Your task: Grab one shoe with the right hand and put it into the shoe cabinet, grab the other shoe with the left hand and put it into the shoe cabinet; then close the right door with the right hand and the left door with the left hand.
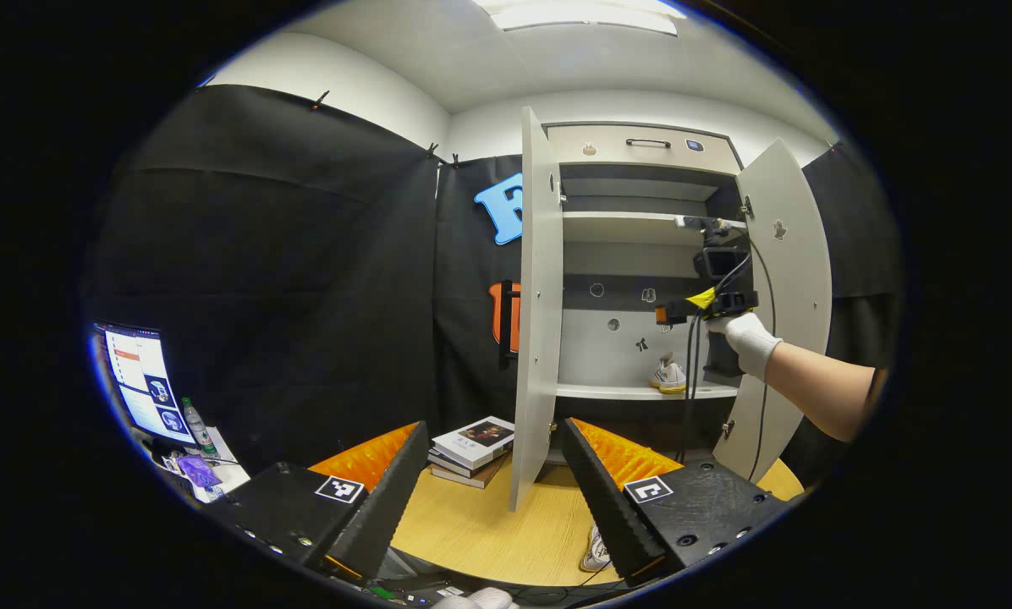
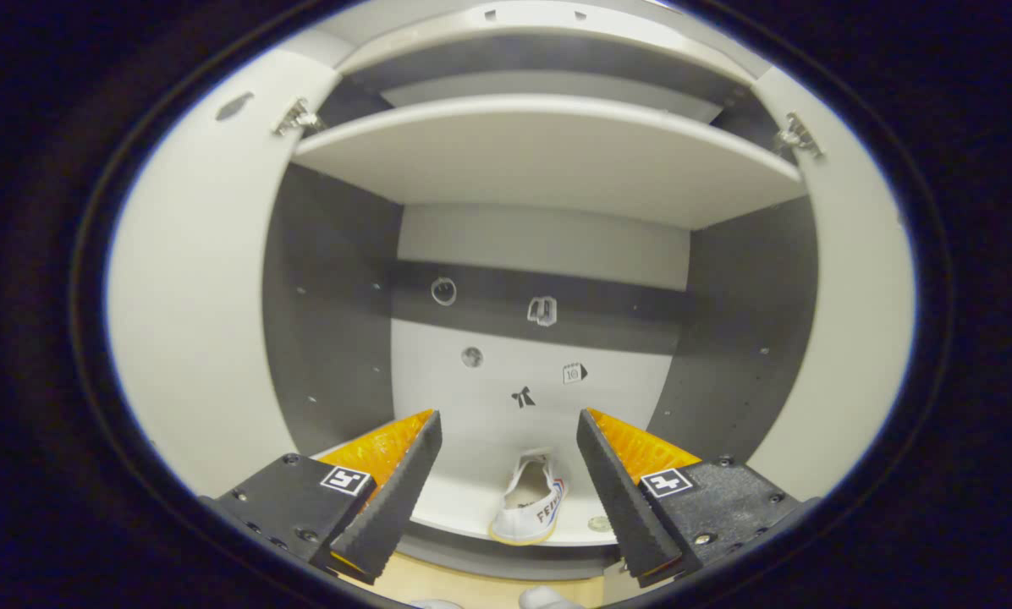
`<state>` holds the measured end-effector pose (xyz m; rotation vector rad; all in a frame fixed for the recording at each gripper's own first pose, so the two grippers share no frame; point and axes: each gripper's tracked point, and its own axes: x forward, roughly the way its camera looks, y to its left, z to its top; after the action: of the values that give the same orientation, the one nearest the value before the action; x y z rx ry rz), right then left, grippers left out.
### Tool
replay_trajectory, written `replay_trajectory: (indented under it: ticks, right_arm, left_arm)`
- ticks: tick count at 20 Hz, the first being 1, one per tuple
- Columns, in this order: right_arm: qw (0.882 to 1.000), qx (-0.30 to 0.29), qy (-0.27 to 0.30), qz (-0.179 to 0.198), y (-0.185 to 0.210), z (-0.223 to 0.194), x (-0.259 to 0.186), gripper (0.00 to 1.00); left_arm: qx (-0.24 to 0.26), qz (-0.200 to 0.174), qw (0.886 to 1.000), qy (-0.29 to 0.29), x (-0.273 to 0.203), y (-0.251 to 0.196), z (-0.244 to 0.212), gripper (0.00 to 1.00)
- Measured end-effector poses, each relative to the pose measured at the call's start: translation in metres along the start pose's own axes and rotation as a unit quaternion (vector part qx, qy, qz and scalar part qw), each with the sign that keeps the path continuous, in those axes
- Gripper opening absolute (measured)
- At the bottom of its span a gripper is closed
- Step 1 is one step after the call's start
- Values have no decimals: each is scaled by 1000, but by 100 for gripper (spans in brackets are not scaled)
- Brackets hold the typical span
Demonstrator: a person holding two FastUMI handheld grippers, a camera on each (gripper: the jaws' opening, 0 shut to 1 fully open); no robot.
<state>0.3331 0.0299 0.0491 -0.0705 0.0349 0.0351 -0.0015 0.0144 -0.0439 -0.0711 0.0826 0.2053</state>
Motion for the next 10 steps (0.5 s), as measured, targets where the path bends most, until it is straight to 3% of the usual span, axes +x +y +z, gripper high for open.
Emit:
replay_trajectory:
  ticks: [4,8,10]
  right_arm:
    - [998,6,-61,24,23,23,-101,100]
    - [997,22,-68,41,34,21,-185,100]
    - [997,27,-64,31,27,14,-225,100]
  left_arm:
    - [3,-27,1000,-2,-8,7,2,96]
    - [8,-58,998,-2,-18,10,1,96]
    - [11,-76,997,-6,-22,10,3,96]
